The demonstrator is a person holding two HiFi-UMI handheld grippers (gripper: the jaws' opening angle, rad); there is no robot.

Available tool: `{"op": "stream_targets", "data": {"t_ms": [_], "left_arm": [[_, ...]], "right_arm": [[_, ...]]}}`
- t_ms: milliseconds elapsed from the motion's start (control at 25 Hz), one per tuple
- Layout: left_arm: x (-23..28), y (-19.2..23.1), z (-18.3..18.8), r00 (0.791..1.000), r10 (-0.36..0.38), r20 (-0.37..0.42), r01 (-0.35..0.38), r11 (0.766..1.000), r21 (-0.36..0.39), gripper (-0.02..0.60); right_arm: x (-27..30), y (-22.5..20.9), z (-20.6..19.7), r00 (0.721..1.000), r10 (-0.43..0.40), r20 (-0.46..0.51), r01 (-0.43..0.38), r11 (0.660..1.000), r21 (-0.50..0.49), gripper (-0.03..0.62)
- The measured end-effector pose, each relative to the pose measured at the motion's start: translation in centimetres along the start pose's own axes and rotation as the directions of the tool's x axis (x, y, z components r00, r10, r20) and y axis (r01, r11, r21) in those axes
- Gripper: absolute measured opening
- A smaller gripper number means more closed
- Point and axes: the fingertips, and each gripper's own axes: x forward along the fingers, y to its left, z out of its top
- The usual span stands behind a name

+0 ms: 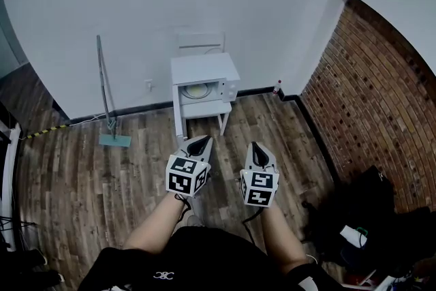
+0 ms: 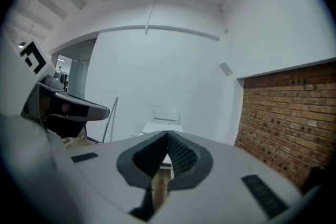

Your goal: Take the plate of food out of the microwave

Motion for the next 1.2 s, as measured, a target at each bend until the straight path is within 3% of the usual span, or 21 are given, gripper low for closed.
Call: {"op": "stream_targets", "data": {"t_ms": [560,840,1040,1200], "left_arm": [[7.7,10.7,-0.6,0.995,0.058,-0.086,-0.060,0.998,-0.026,0.000],[12.3,14.4,-0.1,0.982,0.164,-0.093,-0.169,0.985,-0.045,0.000],[16.2,17.0,1.2,0.957,0.281,-0.070,-0.287,0.954,-0.089,0.000],[18.9,18.0,2.2,0.927,0.370,-0.062,-0.375,0.919,-0.123,0.000]], "right_arm": [[14.1,1.7,-1.1,0.995,0.063,-0.077,-0.062,0.998,0.022,0.012],[22.3,0.7,-1.0,0.981,0.174,-0.088,-0.176,0.984,-0.012,0.012],[28.9,0.0,-0.2,0.947,0.308,-0.089,-0.316,0.943,-0.104,0.012],[33.7,-0.5,0.4,0.900,0.425,-0.099,-0.437,0.876,-0.203,0.012]]}}
